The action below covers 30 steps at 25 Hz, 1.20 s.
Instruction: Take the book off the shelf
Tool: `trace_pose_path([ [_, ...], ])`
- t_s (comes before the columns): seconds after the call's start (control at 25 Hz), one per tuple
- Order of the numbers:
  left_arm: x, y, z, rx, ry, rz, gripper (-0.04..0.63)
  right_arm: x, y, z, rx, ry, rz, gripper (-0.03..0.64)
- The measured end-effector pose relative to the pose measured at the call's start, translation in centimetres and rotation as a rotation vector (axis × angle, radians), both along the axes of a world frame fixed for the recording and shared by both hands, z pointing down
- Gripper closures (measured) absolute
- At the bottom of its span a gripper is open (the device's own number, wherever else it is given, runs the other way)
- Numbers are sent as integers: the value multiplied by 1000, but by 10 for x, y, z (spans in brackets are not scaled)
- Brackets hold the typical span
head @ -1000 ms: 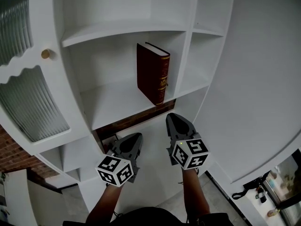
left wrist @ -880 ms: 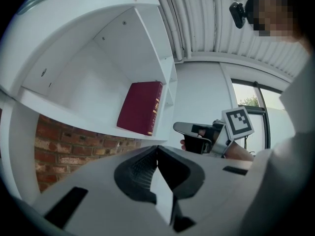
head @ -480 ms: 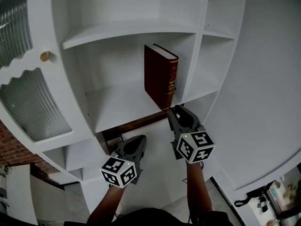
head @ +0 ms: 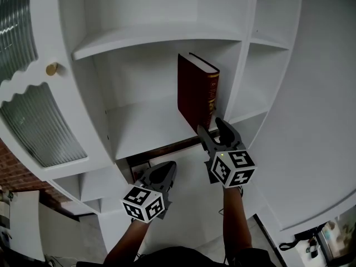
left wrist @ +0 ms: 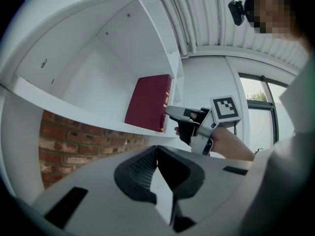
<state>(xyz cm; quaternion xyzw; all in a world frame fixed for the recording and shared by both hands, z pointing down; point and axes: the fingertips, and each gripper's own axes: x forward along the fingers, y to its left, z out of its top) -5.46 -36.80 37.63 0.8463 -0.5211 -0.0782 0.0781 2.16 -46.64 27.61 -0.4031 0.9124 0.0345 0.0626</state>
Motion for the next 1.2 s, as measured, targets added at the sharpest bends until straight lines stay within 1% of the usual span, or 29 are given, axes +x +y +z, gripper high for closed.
trace_pose_path([
  [0.12, 1, -3, 1, 0, -5, -4, 578, -5, -8, -1, 1, 18, -5, 356],
  [0.44, -6, -12, 5, -8, -8, -31, 578, -18, -27, -2, -5, 12, -15, 347],
  [0.76, -18, -17, 12, -21, 5, -62, 578, -33, -46, 4, -22, 47, -1, 347],
  [1.0, -36, -17, 15, -26, 19, -100, 580, -44, -54, 6, -16, 85, 26, 347],
  [1.2, -41, -17, 17, -29, 23, -106, 578, -48, -59, 7, -21, 93, 34, 348],
])
